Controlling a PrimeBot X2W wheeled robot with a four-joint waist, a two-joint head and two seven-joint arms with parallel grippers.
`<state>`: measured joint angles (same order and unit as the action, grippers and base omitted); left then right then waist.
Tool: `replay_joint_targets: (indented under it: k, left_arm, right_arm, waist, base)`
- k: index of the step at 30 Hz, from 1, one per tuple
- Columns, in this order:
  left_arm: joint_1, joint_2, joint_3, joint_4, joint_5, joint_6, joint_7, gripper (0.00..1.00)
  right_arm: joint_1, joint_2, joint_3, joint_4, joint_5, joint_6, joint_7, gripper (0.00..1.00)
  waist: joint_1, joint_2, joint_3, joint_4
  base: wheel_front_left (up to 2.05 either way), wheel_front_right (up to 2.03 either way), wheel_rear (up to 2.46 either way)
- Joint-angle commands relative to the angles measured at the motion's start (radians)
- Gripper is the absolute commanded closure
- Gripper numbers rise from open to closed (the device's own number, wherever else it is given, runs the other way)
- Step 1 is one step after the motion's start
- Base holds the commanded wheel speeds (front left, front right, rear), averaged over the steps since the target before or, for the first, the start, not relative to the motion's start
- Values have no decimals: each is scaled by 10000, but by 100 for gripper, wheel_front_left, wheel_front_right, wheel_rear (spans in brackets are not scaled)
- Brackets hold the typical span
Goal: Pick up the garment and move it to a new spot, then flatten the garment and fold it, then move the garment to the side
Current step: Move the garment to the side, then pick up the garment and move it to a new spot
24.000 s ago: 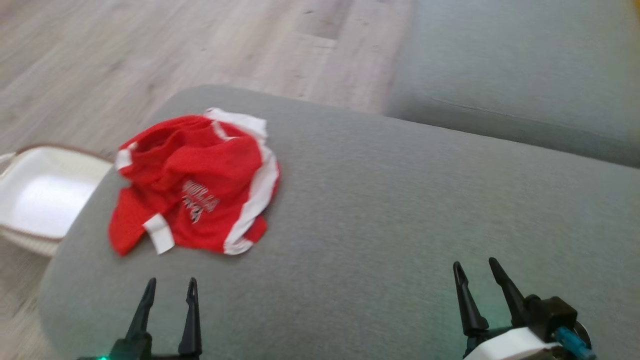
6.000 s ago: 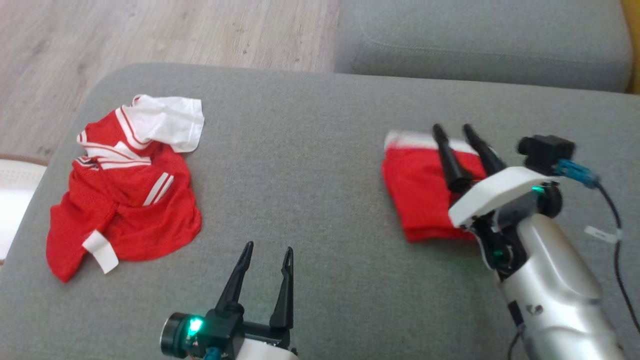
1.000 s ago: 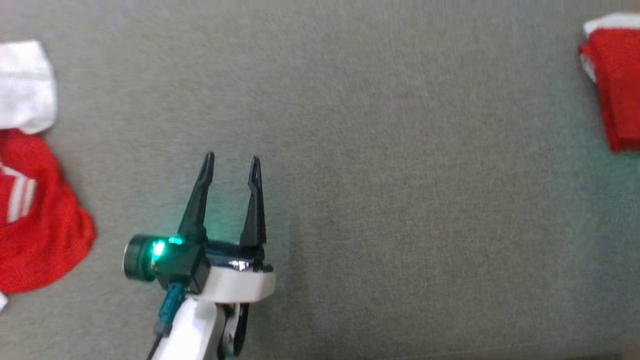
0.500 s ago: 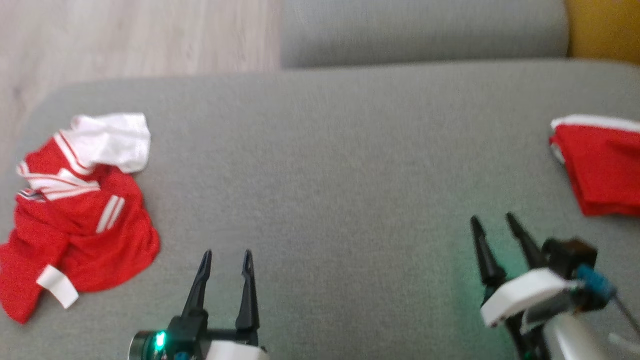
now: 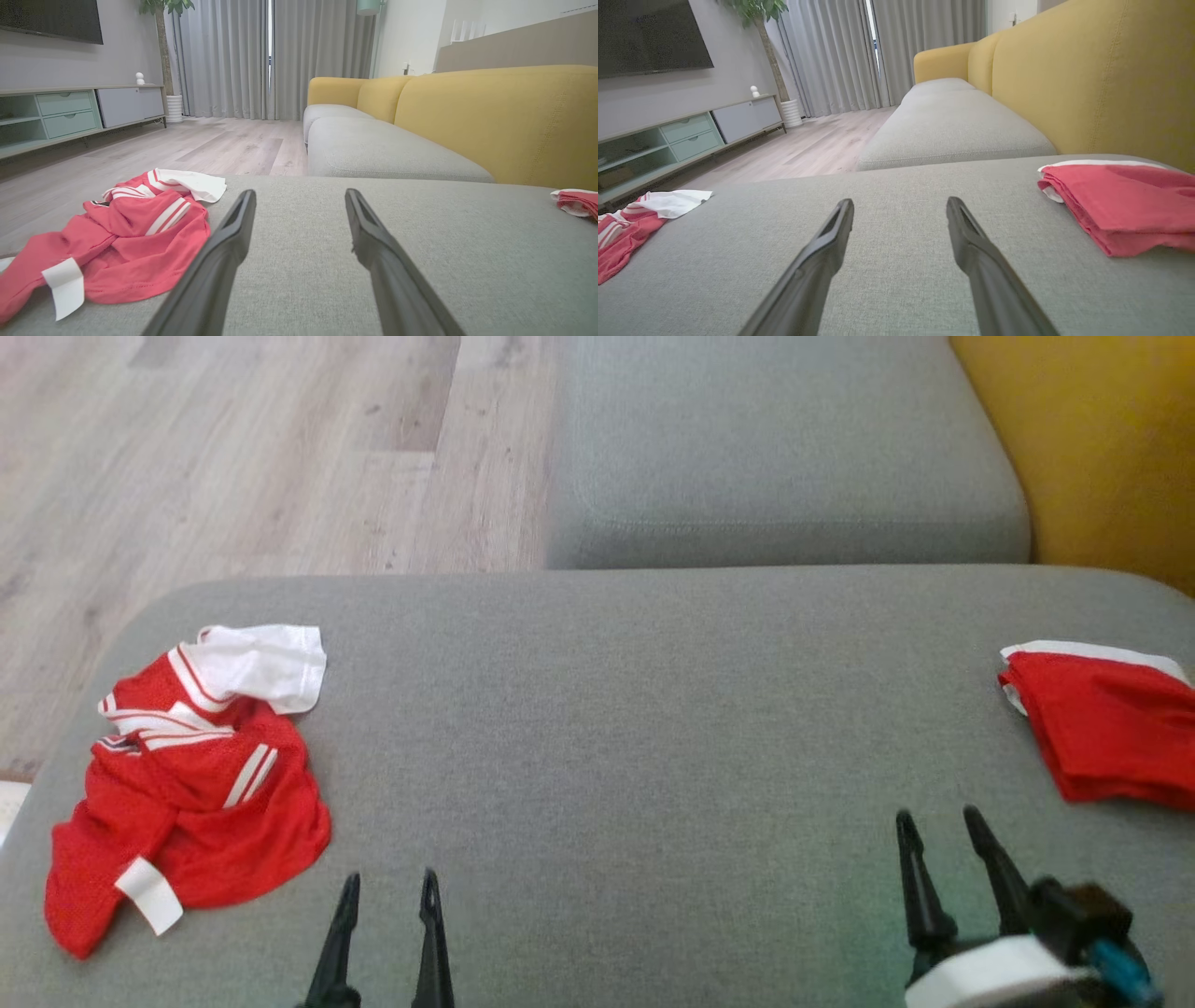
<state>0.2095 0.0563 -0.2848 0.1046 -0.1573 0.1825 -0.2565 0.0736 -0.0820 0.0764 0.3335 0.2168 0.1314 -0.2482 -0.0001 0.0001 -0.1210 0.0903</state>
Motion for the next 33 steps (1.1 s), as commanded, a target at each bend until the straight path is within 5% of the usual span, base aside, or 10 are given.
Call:
replay_joint_targets:
  k: [1,33]
  left_arm:
    - [-172,-33,443,-387,131,-83,-53,0]
    - [365,-58,1034,96,278,-328,-53,0]
  right_arm:
    - [53,78,149,-529,-175,-7,-132,0]
    - [918,300,252,-997,-536,-7,-135,0]
  waist:
    - [1,-1,-144,-28]
    - [1,-1,-477,-292]
  base:
    - [0,0,0]
    - [0,0,0]
